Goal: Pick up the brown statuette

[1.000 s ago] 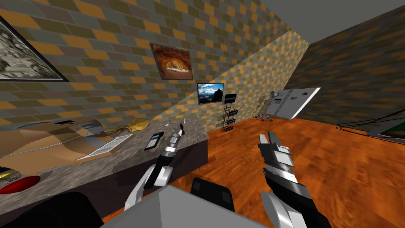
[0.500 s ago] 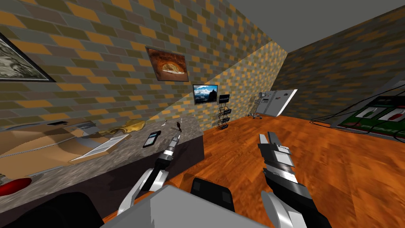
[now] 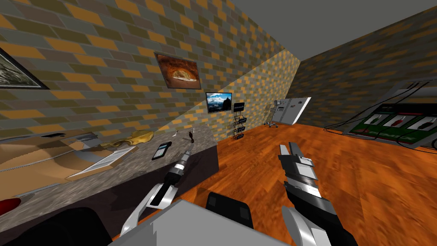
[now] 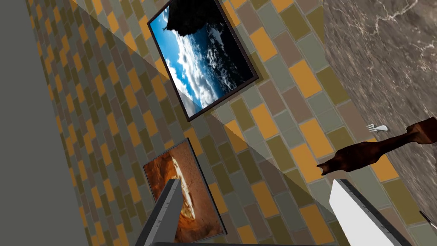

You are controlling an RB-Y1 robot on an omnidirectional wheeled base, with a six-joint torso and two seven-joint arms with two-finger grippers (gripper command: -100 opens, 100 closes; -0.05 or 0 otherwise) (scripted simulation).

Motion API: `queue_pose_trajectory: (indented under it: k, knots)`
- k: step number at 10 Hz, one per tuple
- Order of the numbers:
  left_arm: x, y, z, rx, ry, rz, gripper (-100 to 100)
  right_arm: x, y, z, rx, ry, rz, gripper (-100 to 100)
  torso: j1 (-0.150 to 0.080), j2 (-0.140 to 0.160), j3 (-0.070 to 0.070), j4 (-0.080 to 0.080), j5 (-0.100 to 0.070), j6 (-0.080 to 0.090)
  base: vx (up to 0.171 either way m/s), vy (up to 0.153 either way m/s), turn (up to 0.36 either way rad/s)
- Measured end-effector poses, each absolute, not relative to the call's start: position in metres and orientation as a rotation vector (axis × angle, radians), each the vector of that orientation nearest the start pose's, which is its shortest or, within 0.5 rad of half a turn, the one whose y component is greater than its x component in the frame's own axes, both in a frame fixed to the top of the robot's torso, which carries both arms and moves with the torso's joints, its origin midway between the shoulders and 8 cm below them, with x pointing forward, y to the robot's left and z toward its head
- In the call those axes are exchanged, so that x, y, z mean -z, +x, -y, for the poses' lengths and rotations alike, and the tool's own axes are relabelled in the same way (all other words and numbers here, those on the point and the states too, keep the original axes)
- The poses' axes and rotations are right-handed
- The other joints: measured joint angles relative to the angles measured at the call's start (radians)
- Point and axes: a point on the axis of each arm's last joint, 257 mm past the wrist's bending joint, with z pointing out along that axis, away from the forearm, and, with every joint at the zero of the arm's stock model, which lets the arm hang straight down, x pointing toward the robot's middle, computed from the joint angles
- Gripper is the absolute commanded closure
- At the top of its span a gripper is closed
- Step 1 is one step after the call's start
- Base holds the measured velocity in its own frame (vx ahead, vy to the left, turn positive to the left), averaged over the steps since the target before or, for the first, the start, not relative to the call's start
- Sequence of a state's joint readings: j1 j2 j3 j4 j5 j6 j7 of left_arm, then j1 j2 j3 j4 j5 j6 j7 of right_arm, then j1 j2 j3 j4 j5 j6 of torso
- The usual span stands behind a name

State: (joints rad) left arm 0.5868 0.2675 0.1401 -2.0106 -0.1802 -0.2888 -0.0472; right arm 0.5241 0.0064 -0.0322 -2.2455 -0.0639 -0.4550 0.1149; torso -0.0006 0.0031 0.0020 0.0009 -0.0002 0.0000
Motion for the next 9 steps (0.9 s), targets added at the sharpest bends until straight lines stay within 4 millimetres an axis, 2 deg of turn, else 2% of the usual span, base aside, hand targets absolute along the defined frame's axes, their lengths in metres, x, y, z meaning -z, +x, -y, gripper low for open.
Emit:
queue_pose_trajectory:
  k: [1, 2, 4, 9]
  knots:
    - [0.175, 0.374, -0.369, 0.729, -0.720, -1.292, -100, 0.007, 0.351, 0.305, -1.171, 0.734, -0.666, 0, 0.000, 0.000, 0.000, 0.000, 0.000, 0.000, -0.013, -0.027, -0.065]
    - [0.192, 0.371, -0.379, 0.690, -0.728, -1.327, -100, 0.007, 0.351, 0.305, -1.171, 0.734, -0.666, 0, 0.001, -0.001, -0.001, 0.000, 0.000, 0.000, 0.008, -0.014, -0.067]
    - [0.207, 0.371, -0.396, 0.619, -0.722, -1.389, -100, 0.007, 0.351, 0.305, -1.171, 0.734, -0.666, 0, 0.002, -0.004, -0.002, -0.001, 0.000, 0.000, 0.029, 0.000, -0.059]
    - [0.244, 0.371, -0.440, 0.419, -0.708, -1.541, -100, 0.007, 0.351, 0.305, -1.171, 0.734, -0.666, 0, 0.006, -0.008, -0.005, -0.002, 0.001, 0.000, 0.066, 0.030, -0.040]
